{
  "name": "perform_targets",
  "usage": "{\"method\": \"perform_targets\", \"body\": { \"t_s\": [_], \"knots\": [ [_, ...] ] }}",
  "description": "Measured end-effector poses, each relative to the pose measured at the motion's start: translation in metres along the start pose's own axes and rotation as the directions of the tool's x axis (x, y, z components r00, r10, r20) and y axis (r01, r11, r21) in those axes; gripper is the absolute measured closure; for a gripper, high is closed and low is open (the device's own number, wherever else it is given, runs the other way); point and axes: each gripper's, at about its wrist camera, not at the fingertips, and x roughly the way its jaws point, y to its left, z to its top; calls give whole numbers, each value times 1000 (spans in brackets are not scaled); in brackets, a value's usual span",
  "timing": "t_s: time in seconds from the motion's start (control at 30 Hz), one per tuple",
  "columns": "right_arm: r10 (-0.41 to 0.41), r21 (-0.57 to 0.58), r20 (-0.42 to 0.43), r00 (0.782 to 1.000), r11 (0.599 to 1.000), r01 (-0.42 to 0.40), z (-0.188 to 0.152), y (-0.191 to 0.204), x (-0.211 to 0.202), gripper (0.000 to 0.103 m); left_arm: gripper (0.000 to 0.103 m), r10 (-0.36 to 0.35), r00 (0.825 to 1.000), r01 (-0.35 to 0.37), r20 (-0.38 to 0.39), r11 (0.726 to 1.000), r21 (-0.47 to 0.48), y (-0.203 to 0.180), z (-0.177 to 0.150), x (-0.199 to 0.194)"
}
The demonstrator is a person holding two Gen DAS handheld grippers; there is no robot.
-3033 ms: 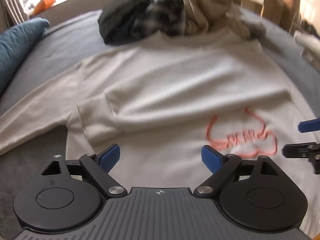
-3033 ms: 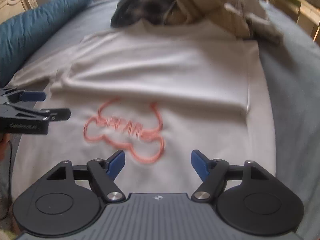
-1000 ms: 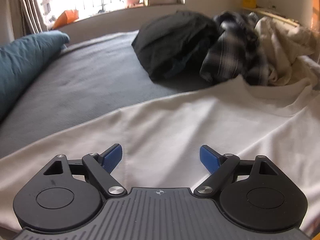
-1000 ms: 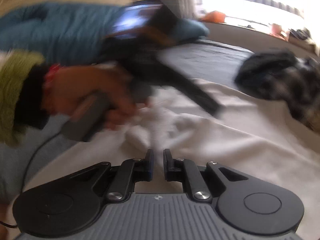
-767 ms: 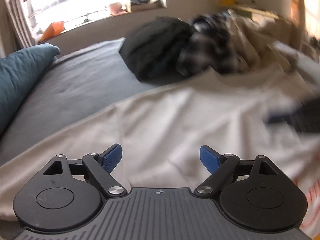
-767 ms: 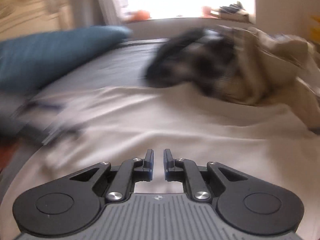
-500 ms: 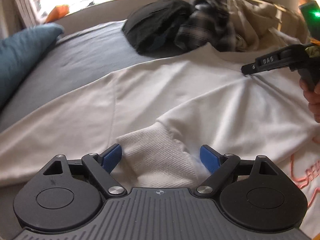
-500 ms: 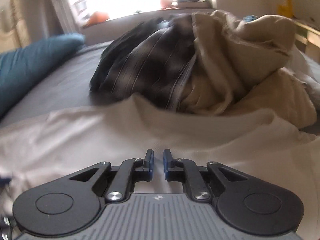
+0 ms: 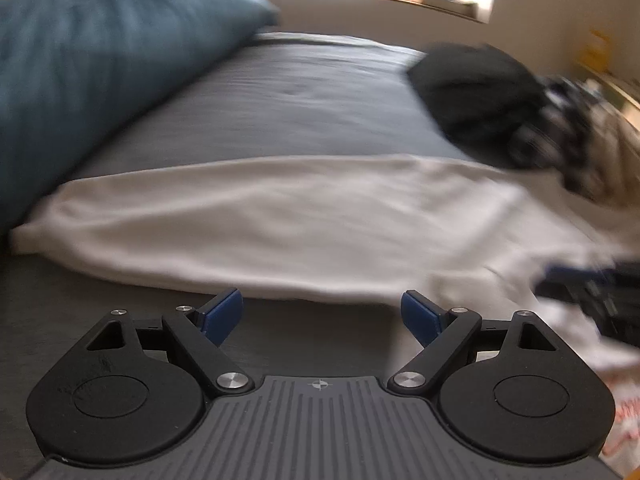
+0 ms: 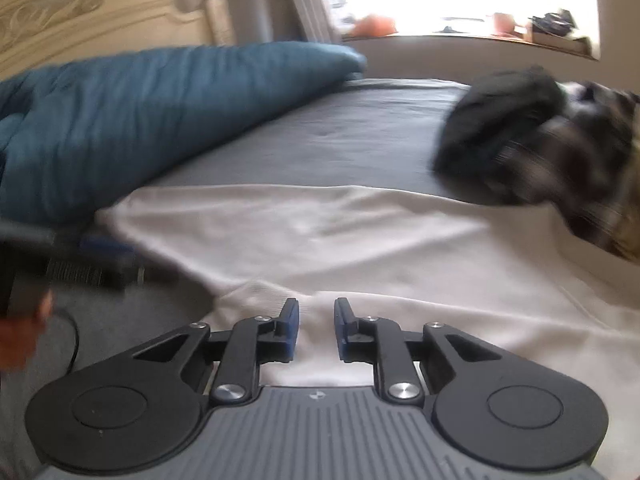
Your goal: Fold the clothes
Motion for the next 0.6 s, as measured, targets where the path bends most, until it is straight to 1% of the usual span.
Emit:
{"method": "perform_targets", "body": {
  "t_s": [0.07, 0.1, 0.17, 0.23, 0.27, 0.3, 0.33, 0.37, 0.43, 0.47, 0.5, 0.53, 0.6],
  "knots": [
    [2, -37, 13, 1000, 999, -1, 1, 12, -3, 77, 15, 10, 1000, -10, 8, 1000, -24, 20, 8, -6],
    [2, -39, 18, 1000, 999, -1, 2, 14, -5, 76, 16, 16, 1000, -15, 13, 1000, -23, 25, 9, -6],
    [-9, -25, 19, 1000, 1000, 10, 5, 10, -2, 75, 16, 27, 999, -27, 24, 999, -19, 34, 11, -8],
    [-31, -26, 12, 999, 999, 31, 9, 3, 1, 75, 18, 15, 1000, -15, 1, 999, -43, 41, 10, -5],
    [-48, -29, 11, 999, 998, 48, 11, -1, 2, 75, 19, -9, 1000, 8, -5, 998, -55, 42, 7, -5],
    [-55, -34, 8, 998, 998, 55, 13, -5, 2, 74, 21, -50, 999, 50, -5, 998, -40, 35, 3, -7],
    [-49, -43, -1, 999, 998, 49, 14, -9, 3, 69, 22, -94, 996, 94, -5, 995, -22, 27, -1, -9],
    [-39, -61, -21, 999, 997, 37, 17, -13, 6, 59, 24, -137, 991, 137, -6, 991, -4, 19, -5, -11],
    [0, -133, -68, 998, 991, -9, 20, -19, 13, 56, 25, -223, 975, 223, -10, 974, 33, 3, -13, -14],
    [31, -165, -103, 994, 985, -48, 22, -22, 18, 56, 27, -265, 964, 265, -14, 963, 51, -5, -17, -16],
    [58, -183, -146, 988, 979, -84, 26, -26, 24, 56, 29, -305, 952, 305, -10, 949, 82, -16, -22, -18],
    [77, -200, -191, 979, 973, -115, 30, -29, 31, 56, 34, -331, 944, 330, -7, 938, 106, -26, -26, -18],
    [103, -231, -272, 957, 958, -168, 39, -33, 45, 56, 42, -359, 933, 358, -12, 924, 138, -43, -34, -14]
  ]
}}
